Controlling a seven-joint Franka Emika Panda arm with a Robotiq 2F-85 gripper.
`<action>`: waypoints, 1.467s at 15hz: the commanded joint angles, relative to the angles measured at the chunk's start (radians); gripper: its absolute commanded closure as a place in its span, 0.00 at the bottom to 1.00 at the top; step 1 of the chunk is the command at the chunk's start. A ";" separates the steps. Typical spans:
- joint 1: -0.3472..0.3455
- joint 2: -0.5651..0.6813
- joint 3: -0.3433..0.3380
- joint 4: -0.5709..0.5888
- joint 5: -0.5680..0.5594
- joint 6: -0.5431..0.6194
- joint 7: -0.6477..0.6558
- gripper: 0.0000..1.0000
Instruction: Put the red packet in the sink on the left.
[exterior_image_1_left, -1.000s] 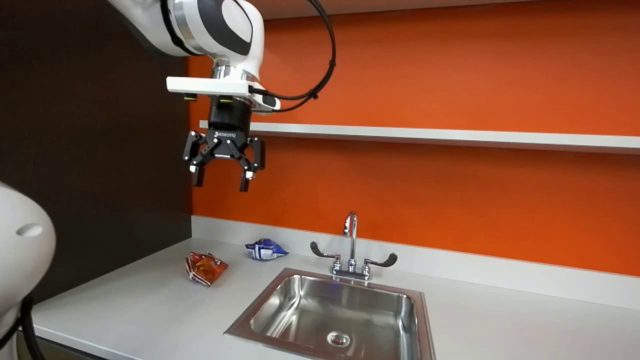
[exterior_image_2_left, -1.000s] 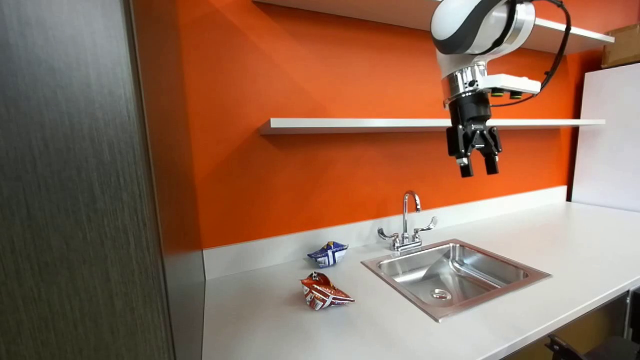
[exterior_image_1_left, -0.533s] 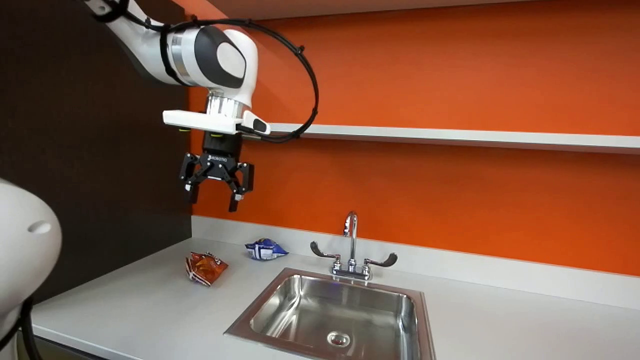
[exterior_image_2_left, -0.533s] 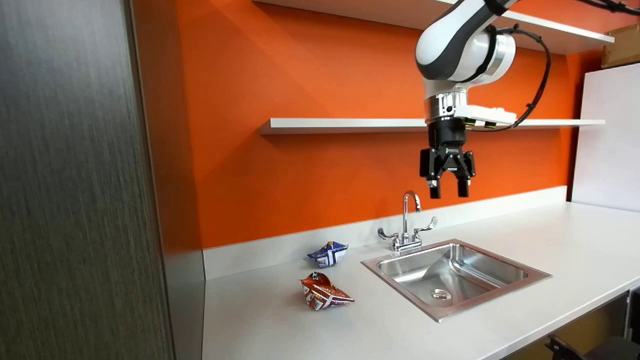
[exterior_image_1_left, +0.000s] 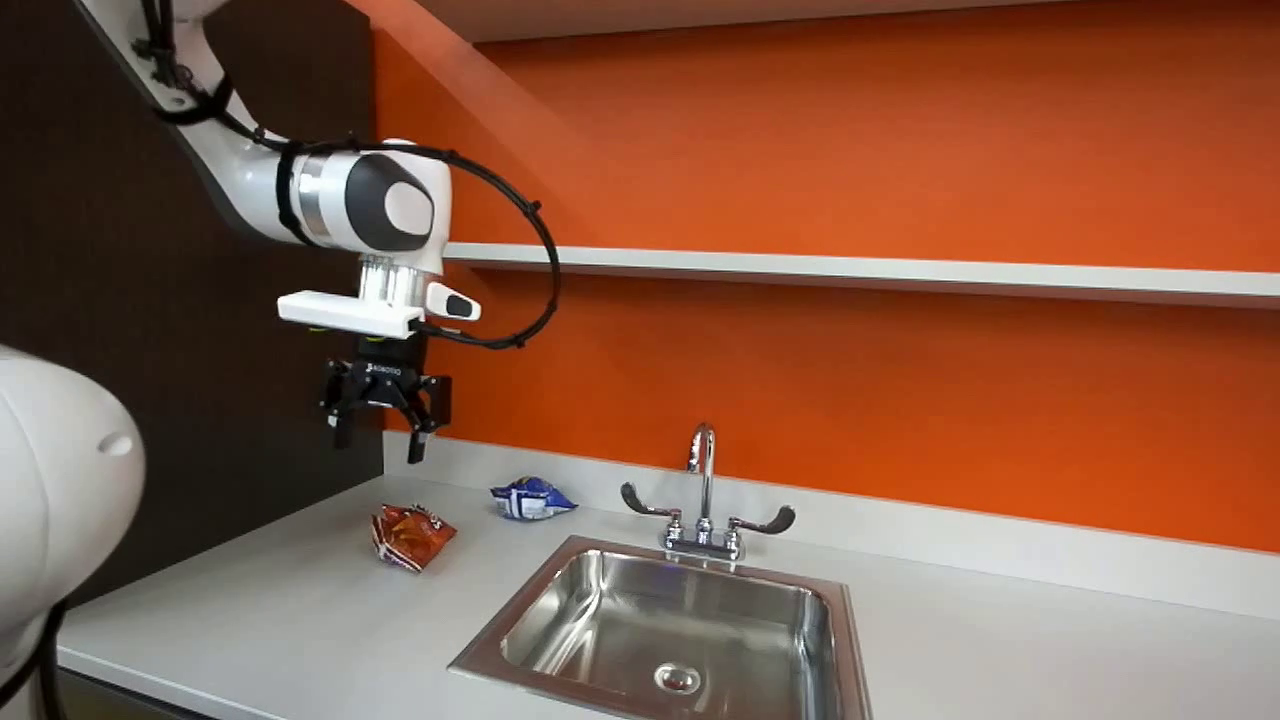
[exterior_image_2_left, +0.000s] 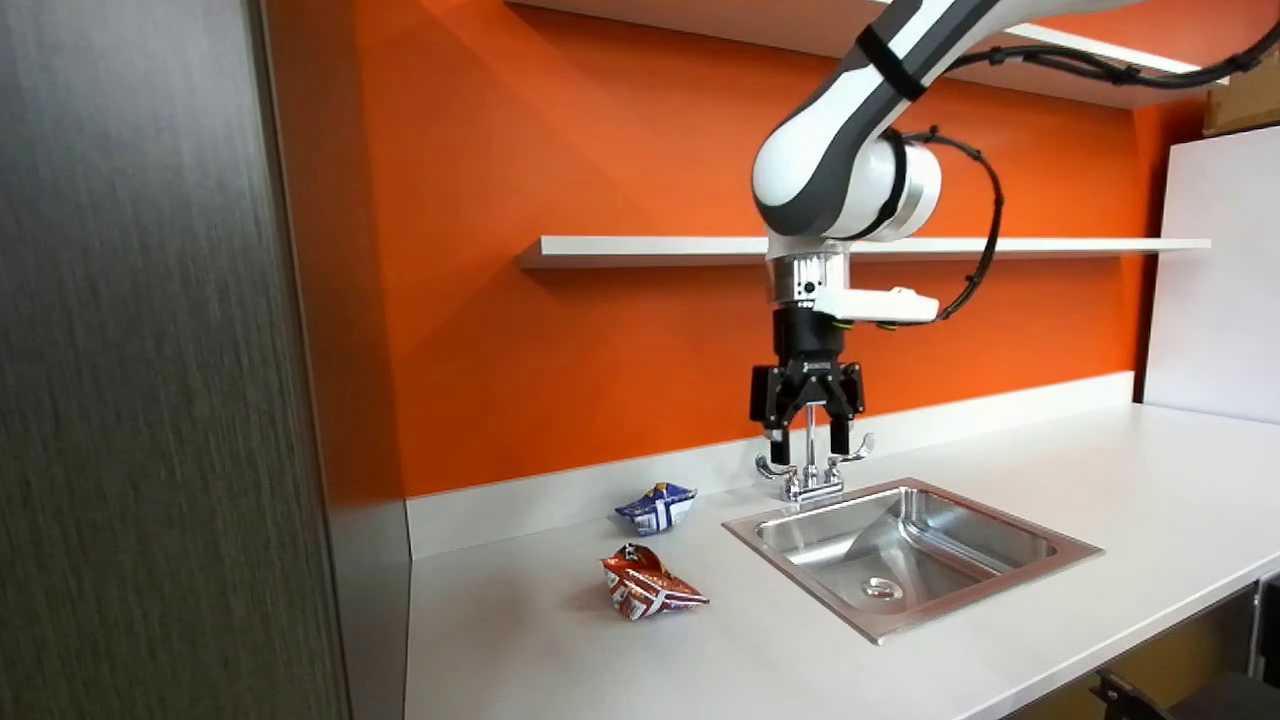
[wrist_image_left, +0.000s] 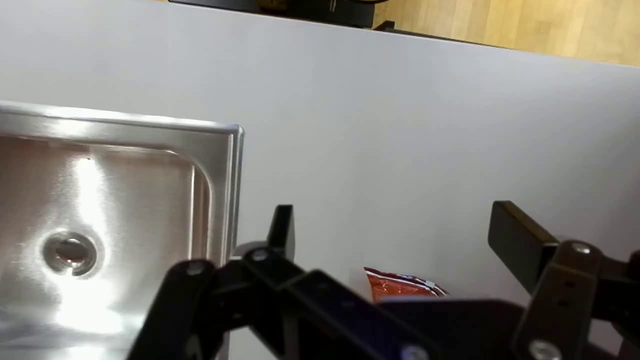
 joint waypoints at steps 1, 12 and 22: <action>0.026 0.122 0.051 0.043 0.000 0.102 0.057 0.00; 0.040 0.463 0.068 0.244 -0.050 0.284 0.102 0.00; 0.061 0.691 0.058 0.465 -0.075 0.299 0.122 0.00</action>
